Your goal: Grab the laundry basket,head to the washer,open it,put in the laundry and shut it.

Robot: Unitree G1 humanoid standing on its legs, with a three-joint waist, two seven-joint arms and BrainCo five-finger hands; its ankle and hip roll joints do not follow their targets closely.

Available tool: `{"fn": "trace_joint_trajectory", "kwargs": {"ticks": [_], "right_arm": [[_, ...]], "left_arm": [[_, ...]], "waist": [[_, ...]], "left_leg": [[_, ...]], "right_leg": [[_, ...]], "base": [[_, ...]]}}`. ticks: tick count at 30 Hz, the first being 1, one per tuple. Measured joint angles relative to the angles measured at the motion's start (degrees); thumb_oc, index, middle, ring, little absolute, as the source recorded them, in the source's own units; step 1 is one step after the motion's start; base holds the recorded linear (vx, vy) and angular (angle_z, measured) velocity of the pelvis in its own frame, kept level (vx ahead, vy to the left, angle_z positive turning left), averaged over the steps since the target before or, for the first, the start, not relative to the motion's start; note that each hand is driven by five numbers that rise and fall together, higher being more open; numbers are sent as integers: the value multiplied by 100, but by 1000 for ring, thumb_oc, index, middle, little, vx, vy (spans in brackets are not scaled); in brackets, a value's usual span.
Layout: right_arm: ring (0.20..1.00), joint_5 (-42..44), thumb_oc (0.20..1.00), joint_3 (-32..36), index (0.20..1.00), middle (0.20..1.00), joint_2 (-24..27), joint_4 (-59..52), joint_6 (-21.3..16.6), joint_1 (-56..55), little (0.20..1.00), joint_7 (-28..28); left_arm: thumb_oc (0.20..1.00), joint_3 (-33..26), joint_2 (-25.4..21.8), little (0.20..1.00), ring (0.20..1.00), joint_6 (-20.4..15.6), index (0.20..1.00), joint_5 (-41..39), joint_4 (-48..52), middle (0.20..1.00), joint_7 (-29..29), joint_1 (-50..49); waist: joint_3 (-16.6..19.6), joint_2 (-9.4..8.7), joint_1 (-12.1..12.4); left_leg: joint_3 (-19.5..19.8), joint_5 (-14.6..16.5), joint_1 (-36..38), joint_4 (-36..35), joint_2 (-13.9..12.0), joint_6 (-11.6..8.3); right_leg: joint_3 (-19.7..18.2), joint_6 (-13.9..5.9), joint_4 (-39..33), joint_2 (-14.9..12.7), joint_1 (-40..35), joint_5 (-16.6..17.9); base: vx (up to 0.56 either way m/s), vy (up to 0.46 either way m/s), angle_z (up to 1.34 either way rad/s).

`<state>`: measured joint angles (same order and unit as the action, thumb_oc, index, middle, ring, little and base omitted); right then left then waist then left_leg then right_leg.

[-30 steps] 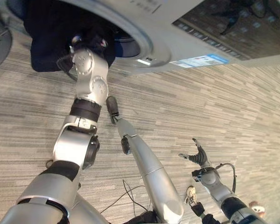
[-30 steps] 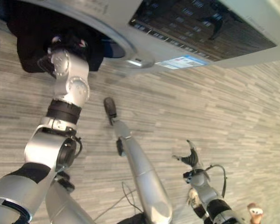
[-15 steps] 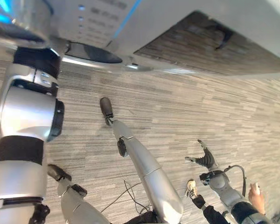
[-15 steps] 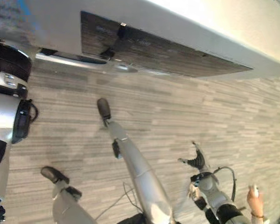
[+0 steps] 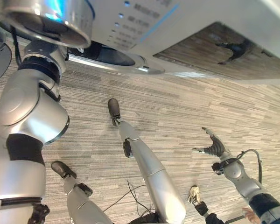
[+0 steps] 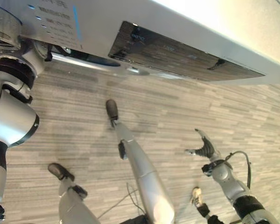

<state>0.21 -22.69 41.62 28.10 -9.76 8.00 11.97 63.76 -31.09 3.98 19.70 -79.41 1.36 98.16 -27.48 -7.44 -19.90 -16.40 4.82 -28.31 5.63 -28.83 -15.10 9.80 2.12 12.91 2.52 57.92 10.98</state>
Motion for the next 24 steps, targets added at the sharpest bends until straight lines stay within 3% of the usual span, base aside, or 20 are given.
{"fn": "trace_joint_trajectory", "kwargs": {"ticks": [1, 4, 5, 6, 7, 11, 13, 14, 15, 16, 17, 18, 19, 21, 24], "right_arm": [[1000, 0, 1000, -7, 1000, 1000, 1, 3, 6, -8, 1000, -1], [1000, -8, 1000, 33, 1000, 1000, -30, -192, -23, -98, 1000, 52], [1000, -4, 1000, 129, 1000, 1000, -8, -413, -94, -354, 1000, 63], [1000, -1, 1000, 198, 1000, 1000, -11, -463, -135, -527, 1000, 69], [1000, -6, 1000, 165, 1000, 1000, -11, -415, -138, -720, 1000, 85], [1000, -67, 1000, 94, 1000, 1000, -224, -319, -157, -684, 1000, 163], [1000, -116, 1000, 25, 1000, 1000, -389, -143, -141, -632, 1000, 150], [1000, -102, 1000, 48, 1000, 1000, -578, 204, -39, -546, 1000, 172], [1000, -115, 1000, 60, 1000, 1000, -717, 291, 28, -484, 1000, 155], [1000, -131, 1000, 280, 1000, 1000, -998, 225, 217, -467, 1000, 192], [1000, -131, 1000, 347, 1000, 1000, -1123, 224, 260, -545, 1000, 231], [1000, -158, 1000, 207, 1000, 1000, -1055, 269, 288, -694, 1000, 198], [1000, -167, 1000, 156, 1000, 1000, -998, 314, 329, -825, 1000, 159], [1000, -217, 1000, 149, 1000, 1000, -1093, 578, 388, -542, 1000, 34], [1000, -286, 1000, 220, 1000, 1000, -1200, 1120, 399, -447, 1000, -47]], "left_arm": [[1000, 6, 114, 1000, 1000, -3, 1000, 105, 53, 1000, -4, 51], [1000, -938, -584, 1000, 1000, -480, 1000, 532, 807, 1000, -674, -978], [1000, -1073, -706, 1000, 1000, -468, 1000, 540, 807, 1000, -743, -1532], [1000, -1358, -669, 1000, 1000, -499, 1000, 501, 1031, 1000, -911, -1768], [1000, -1664, -344, 1000, 1000, -485, 1000, 228, 1201, 1000, -1133, -1836], [1000, -2160, 328, 1000, 1000, -586, 1000, -703, 1517, 1000, -1613, -1865], [1000, -2577, 373, 1000, 1000, -504, 1000, -1180, 3019, 1000, -1717, -2456], [1000, -2708, 257, 1000, 1000, -658, 1000, -1478, 4676, 1000, -1697, -3160], [1000, -2875, 127, 1000, 1000, -780, 1000, -1618, 5318, 1000, -1611, -3619], [1000, -3882, -192, 1000, 1000, -961, 1000, -1996, 6981, 1000, -1436, -5190], [1000, -4489, -136, 1000, 1000, -1363, 1000, -2286, 7731, 1000, -1400, -6545], [1000, -4502, 5, 1000, 1000, -1367, 1000, -2467, 7449, 1000, -1359, -7069], [1000, -4171, 36, 1000, 1000, -1260, 1000, -2629, 6839, 1000, -1320, -7150], [1000, -4562, -80, 1000, 1000, -1339, 1000, -2925, 6643, 1000, -995, -8136], [1000, -4195, -466, 1000, 1000, -1328, 1000, -3055, 6584, 1000, -635, -9171]], "waist": [[0, 0, -3], [23, 8, -22], [41, 44, 11], [45, 41, 61], [47, 39, 184], [107, -62, 206], [116, -24, 334], [133, -20, 377], [139, 46, 501], [116, 65, 484], [53, 154, 487], [67, 327, 712], [95, 511, 899], [64, 503, 988], [43, 494, 1252]], "left_leg": [[-1, 0, -1, 2, 1, 0], [13, 18, 194, 146, 56, -1], [28, 18, 234, 193, 57, -1], [69, 18, 228, 213, 57, -1], [181, 16, 136, 184, 81, 1], [383, -28, -19, 181, 249, 5], [380, -24, 8, 185, 348, 20], [370, 6, 22, 238, 378, 31], [381, 16, 44, 248, 409, 54], [425, 67, 179, 332, 399, 29], [498, 84, 328, 438, 349, 18], [496, 82, 448, 443, 408, 22], [539, 117, 477, 426, 497, 80], [662, 154, 569, 443, 725, 61], [680, 164, 965, 448, 982, 68]], "right_leg": [[0, -1, 8, -25, 0, -1], [-34, 13, 184, -51, -132, -47], [-22, 23, 214, -60, -210, -95], [0, 28, 258, -81, -209, -117], [90, 35, 290, -155, -198, -141], [161, -22, 288, -396, -222, -122], [119, -119, 300, -483, -287, -171], [61, -146, 315, -508, -310, -175], [87, -152, 344, -555, -326, -172], [65, -93, 374, -541, -419, -143], [38, -36, 375, -505, -636, -114], [60, -72, 362, -540, -800, -145], [91, -232, 372, -667, -900, -272], [100, -377, 169, -874, -1189, -108], [28, -482, -102, -1123, -1735, 42]], "base": [[-31, 16, 2], [-32, 4, -6], [-32, -17, 4], [-49, -14, 28], [-44, 16, 46], [-33, 27, 33], [-33, 93, 6], [-71, 198, 4], [-73, 197, -10], [-29, 40, -14], [-74, 87, -9], [-86, 136, 31], [-87, 142, 50], [-24, 157, 46], [-12, 172, 21]]}}
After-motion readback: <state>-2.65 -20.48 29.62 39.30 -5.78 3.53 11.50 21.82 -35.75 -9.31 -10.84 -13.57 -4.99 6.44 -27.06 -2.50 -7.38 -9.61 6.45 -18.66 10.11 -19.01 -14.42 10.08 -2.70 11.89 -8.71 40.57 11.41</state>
